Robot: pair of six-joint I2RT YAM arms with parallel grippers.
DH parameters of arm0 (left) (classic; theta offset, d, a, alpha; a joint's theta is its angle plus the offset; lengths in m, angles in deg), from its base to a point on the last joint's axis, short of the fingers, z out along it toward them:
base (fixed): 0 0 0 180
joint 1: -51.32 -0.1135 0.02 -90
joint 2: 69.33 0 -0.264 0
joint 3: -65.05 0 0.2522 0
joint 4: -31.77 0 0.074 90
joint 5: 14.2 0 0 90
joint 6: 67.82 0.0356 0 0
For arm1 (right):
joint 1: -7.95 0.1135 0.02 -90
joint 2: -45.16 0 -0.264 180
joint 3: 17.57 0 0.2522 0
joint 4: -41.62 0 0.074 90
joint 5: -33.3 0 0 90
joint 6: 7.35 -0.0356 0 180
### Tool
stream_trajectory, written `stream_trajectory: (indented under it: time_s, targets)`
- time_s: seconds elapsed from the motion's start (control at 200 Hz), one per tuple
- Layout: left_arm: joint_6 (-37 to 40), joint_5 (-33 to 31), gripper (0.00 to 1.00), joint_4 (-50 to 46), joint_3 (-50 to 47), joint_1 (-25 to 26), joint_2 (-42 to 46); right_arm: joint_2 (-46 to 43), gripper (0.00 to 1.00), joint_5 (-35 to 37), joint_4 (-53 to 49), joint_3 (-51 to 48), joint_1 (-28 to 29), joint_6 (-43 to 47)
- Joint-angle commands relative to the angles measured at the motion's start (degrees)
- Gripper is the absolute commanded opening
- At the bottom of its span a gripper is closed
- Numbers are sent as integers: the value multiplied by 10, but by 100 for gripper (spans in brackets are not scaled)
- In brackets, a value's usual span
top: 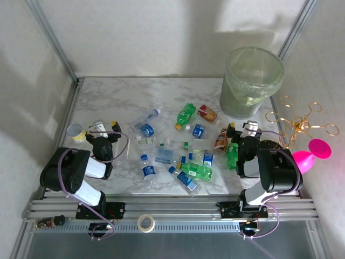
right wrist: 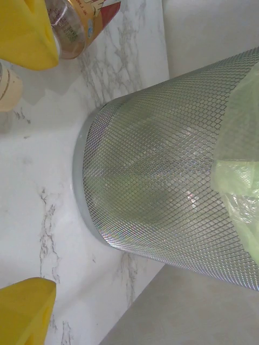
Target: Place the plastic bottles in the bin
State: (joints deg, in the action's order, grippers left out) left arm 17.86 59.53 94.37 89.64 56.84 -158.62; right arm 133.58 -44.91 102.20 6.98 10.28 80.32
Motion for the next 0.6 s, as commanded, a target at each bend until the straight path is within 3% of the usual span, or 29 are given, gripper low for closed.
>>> stream_trajectory:
  time_s: [0.0,0.596]
  targets:
    - [2,-9,99,9,8,5,8,3,99,-5,19,8,-2,-1]
    - [-5,22,99,-3,12,-9,9,3,99,-5,16,9,-2,-2]
